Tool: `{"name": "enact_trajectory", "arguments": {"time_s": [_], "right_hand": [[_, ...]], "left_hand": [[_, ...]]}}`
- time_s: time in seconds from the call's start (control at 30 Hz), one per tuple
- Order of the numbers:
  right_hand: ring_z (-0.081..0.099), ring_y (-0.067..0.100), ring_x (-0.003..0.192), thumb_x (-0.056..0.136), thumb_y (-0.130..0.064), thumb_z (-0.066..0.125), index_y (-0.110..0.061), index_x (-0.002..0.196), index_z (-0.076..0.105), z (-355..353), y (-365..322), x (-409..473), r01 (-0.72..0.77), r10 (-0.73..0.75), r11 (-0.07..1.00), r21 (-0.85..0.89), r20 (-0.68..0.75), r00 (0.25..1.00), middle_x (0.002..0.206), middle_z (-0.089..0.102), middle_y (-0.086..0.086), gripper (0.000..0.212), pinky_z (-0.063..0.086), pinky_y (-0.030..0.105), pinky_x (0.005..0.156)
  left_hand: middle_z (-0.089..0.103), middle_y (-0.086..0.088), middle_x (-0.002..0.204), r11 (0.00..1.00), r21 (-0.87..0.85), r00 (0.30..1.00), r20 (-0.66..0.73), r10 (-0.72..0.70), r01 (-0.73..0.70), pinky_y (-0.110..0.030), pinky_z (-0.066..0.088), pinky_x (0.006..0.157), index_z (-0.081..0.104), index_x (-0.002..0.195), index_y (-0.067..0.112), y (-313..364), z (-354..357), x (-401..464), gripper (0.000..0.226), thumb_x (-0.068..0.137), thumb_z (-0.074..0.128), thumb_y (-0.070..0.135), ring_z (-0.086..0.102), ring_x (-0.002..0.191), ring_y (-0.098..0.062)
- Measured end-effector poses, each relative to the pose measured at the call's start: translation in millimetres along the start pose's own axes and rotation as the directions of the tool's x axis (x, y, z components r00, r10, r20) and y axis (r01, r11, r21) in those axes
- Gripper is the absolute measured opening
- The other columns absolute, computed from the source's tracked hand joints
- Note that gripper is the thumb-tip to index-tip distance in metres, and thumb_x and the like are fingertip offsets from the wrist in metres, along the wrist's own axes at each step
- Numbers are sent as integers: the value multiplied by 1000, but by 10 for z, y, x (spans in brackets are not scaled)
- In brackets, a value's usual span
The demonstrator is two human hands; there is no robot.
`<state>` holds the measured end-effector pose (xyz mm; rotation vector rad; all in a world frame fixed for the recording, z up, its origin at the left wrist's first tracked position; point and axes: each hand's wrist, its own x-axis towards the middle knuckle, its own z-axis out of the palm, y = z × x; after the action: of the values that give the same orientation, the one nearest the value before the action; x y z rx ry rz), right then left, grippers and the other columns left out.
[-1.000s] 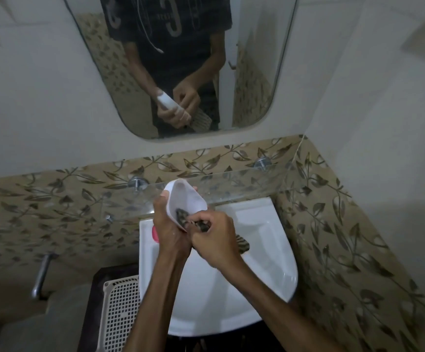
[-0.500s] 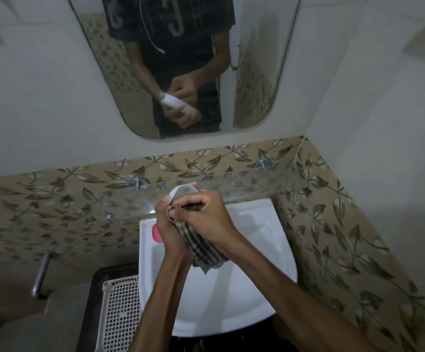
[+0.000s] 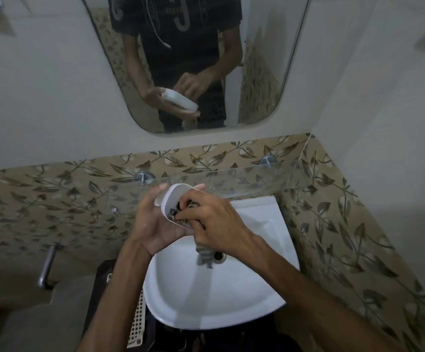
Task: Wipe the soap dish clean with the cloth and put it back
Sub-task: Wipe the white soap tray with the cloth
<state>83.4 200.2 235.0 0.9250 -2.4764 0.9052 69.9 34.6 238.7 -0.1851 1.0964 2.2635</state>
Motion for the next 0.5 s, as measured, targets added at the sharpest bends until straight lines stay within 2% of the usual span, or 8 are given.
{"name": "enact_trajectory", "arguments": {"time_s": [0.07, 0.13, 0.23, 0.3, 0.37, 0.43, 0.47, 0.5], "right_hand": [[65, 23, 85, 70, 4, 76, -14, 96, 83, -13, 28, -29, 67, -63, 996, -51, 75, 995, 101, 68, 2, 32, 50, 29, 63], [66, 23, 85, 73, 1, 72, -16, 96, 83, -28, 92, -76, 52, -42, 994, -91, 115, 992, 100, 70, -1, 31, 54, 33, 60], [70, 20, 88, 80, -7, 73, -19, 98, 83, -7, 130, -184, -215, 216, 975, -56, 1, 976, 101, 76, -4, 24, 59, 38, 70], [71, 18, 88, 80, -11, 76, -20, 96, 83, 34, 62, -241, -419, 420, 907, 29, -90, 903, 97, 78, -3, 20, 60, 38, 77], [72, 11, 83, 80, -11, 78, -19, 91, 84, 88, -47, -234, -554, 582, 804, 216, -90, 808, 90, 80, -4, 16, 60, 34, 78], [74, 4, 81, 79, -9, 79, -17, 90, 85, 130, -157, -170, -603, 689, 647, 466, -20, 724, 85, 81, -7, 14, 61, 28, 78], [74, 3, 81, 79, -7, 79, -15, 90, 85, 155, -199, -134, -583, 698, 607, 540, -13, 716, 85, 81, -7, 14, 61, 26, 78], [74, 3, 83, 80, -6, 79, -13, 91, 84, 181, -235, -99, -546, 684, 623, 561, -52, 727, 87, 81, -6, 14, 60, 26, 79]], "left_hand": [[55, -22, 142, 999, -11, 999, 23, -30, 30, -54, 50, 98, 49, 148, 3, 47, 36, -3, 84, 85, 64, 55, 62, 114, -34], [48, -27, 150, 1000, -24, 1000, 26, -12, 13, -56, 41, 105, 49, 148, 3, 58, 22, 2, 86, 79, 76, 47, 56, 121, -37], [31, -36, 158, 986, -134, 993, 57, 104, -95, -54, 29, 107, 48, 150, 6, -46, 33, 26, 82, 80, 73, 40, 39, 130, -41], [44, -32, 148, 973, -158, 982, 61, 179, -167, -50, 39, 101, 49, 150, 9, -191, 90, 48, 81, 78, 71, 39, 47, 123, -40], [52, -25, 133, 960, -130, 968, 19, 251, -246, -42, 46, 89, 51, 149, 9, -311, 150, 105, 82, 75, 72, 39, 55, 108, -33], [59, -20, 118, 945, -53, 946, -53, 320, -323, -34, 51, 81, 55, 145, 7, -377, 232, 146, 76, 76, 70, 36, 62, 95, -28], [63, -19, 110, 936, -30, 933, -85, 349, -352, -31, 54, 79, 57, 143, 5, -403, 250, 167, 68, 82, 63, 33, 65, 91, -26], [67, -19, 103, 923, -6, 917, -114, 382, -385, -28, 57, 79, 58, 141, 2, -418, 265, 175, 59, 88, 54, 29, 68, 90, -24]]}}
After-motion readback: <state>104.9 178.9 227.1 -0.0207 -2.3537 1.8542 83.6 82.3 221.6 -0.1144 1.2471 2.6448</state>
